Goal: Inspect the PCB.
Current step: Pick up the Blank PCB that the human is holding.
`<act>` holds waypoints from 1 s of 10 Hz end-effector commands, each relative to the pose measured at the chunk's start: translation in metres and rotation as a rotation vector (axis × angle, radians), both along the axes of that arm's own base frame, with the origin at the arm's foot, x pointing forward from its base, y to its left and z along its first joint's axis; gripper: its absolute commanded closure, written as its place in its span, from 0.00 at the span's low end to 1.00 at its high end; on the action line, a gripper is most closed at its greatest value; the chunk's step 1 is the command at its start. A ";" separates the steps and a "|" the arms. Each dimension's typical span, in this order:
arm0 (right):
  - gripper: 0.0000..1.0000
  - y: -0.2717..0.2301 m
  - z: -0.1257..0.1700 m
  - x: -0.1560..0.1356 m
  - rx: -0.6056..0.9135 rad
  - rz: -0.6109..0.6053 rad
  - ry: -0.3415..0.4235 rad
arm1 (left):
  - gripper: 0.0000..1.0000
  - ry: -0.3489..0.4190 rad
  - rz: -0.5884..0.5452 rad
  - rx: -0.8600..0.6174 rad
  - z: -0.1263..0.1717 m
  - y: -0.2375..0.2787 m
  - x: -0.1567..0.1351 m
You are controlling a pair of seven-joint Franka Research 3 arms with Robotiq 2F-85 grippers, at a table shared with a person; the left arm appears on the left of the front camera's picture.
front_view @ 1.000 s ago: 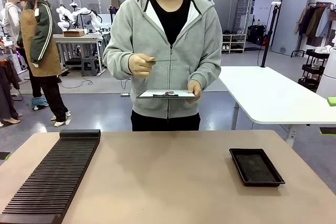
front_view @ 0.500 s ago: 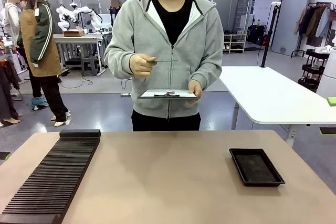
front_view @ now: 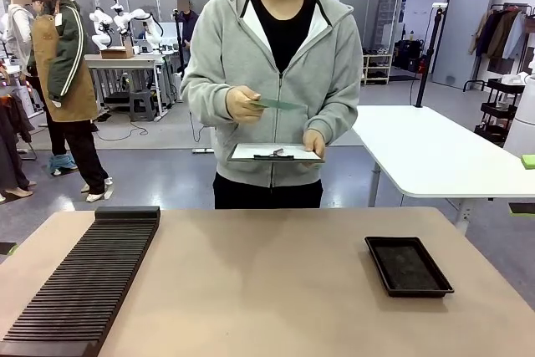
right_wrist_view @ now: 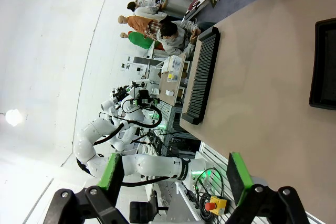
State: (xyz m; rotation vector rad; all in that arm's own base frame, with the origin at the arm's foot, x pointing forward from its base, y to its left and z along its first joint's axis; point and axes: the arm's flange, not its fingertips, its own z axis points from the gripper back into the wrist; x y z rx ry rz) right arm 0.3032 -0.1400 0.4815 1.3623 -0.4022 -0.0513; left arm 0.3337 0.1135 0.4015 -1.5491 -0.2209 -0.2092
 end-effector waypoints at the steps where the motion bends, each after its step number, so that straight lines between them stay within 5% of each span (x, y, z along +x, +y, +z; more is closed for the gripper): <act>1: 0.00 -0.001 0.001 -0.001 -0.003 0.002 -0.021 | 0.00 0.004 0.000 0.000 0.000 0.001 -0.001; 10: 0.00 -0.001 0.001 -0.001 -0.003 0.002 -0.021 | 0.00 0.004 0.000 0.000 0.000 0.001 -0.001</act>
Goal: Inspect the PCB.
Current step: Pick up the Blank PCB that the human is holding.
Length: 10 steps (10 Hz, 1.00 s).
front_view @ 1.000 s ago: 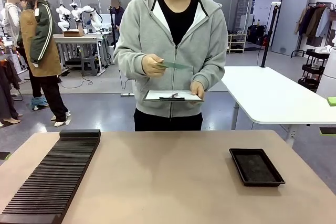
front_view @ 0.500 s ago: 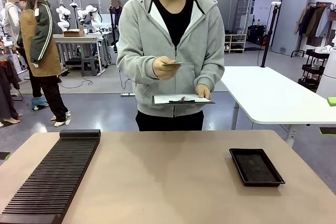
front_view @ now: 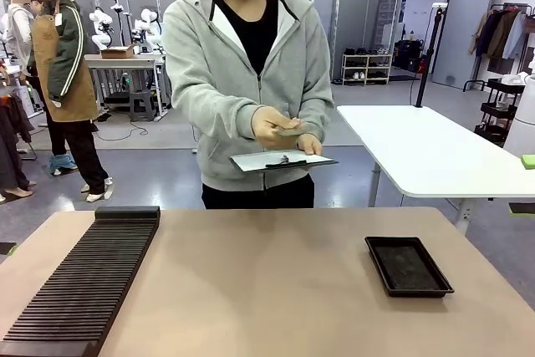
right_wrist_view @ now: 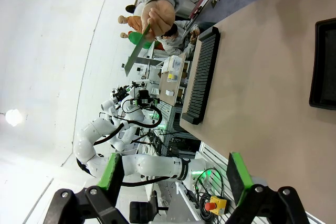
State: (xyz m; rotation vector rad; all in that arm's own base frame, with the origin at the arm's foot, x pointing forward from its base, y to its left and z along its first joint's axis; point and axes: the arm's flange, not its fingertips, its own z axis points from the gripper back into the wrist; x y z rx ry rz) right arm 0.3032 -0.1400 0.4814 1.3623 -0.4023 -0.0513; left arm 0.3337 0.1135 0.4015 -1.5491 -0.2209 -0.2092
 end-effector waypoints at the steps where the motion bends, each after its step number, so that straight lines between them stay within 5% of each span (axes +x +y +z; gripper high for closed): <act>1: 0.00 -0.001 0.001 -0.001 -0.003 0.002 -0.020 | 0.00 0.004 0.000 0.000 0.000 0.001 -0.001; 7: 0.00 -0.001 0.001 -0.001 -0.003 0.002 -0.020 | 0.00 0.004 0.000 0.000 0.000 0.001 -0.001; 10: 0.00 0.026 0.010 -0.004 0.020 0.013 0.061 | 0.00 0.004 0.000 0.000 0.000 0.001 -0.001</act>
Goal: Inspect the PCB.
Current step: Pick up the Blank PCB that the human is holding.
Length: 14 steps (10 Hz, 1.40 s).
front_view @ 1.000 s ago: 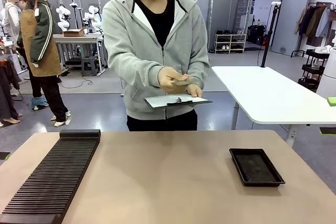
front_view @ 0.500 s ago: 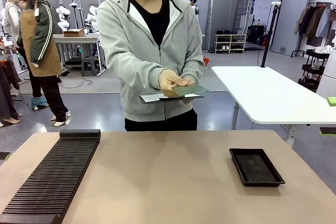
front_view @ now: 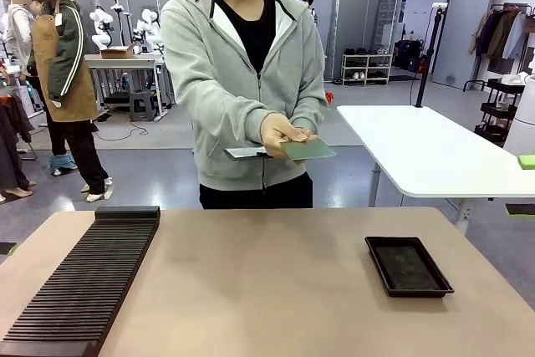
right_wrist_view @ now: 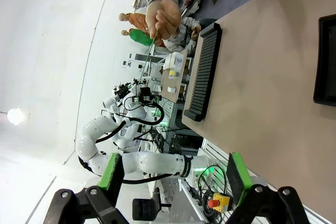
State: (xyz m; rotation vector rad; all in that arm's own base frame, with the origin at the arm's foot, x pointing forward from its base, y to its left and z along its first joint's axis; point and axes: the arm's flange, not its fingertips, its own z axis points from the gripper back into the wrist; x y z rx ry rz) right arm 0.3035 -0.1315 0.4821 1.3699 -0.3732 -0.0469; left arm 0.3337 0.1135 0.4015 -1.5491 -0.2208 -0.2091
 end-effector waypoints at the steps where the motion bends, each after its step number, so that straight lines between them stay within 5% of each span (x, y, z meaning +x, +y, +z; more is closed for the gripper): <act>1: 0.00 0.034 0.014 -0.005 0.046 0.013 0.082 | 0.00 0.004 0.000 0.000 0.000 0.001 -0.001; 8: 0.00 0.155 0.022 0.025 0.147 0.182 0.264 | 0.00 0.004 0.000 0.000 0.000 0.001 -0.001; 14: 0.00 0.221 0.015 0.072 0.148 0.179 0.390 | 0.00 0.004 0.000 0.000 0.000 0.001 -0.001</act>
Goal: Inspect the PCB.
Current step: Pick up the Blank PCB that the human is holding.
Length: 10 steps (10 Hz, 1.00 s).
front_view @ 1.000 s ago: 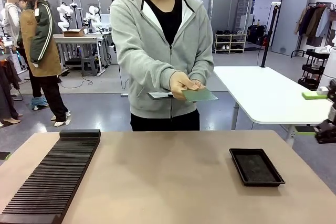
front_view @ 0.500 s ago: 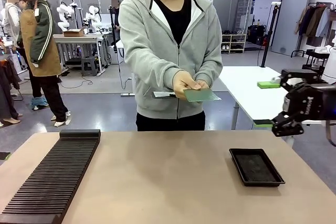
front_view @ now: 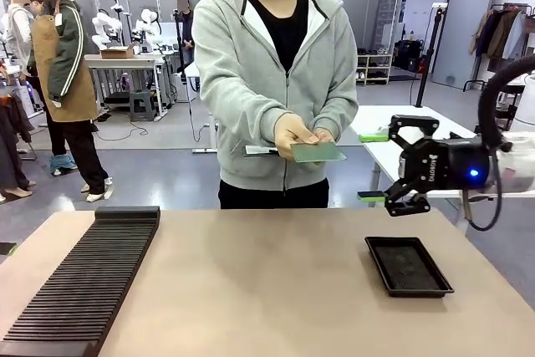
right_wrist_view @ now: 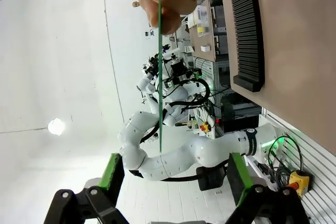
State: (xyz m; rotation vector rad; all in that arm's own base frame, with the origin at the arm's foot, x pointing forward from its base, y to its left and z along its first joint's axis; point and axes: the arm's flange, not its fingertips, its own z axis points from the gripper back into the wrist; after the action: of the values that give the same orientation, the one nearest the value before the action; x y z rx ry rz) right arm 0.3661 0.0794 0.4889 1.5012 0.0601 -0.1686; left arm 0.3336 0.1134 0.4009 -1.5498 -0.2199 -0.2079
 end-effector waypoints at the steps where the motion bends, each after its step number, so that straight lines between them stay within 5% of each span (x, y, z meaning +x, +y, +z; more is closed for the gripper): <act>1: 0.00 0.017 0.007 0.016 -0.013 -0.001 0.037 | 0.00 0.003 0.000 0.001 0.000 0.001 -0.001; 10: 0.00 0.060 0.008 0.042 -0.006 0.034 0.047 | 0.00 0.003 0.000 0.001 0.000 0.001 -0.001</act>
State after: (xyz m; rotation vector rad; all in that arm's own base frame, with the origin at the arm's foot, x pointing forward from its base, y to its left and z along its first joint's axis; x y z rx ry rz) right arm 0.4015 0.1341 0.4921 1.4664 0.1167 -0.1553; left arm 0.3336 0.1134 0.4009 -1.5499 -0.2199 -0.2078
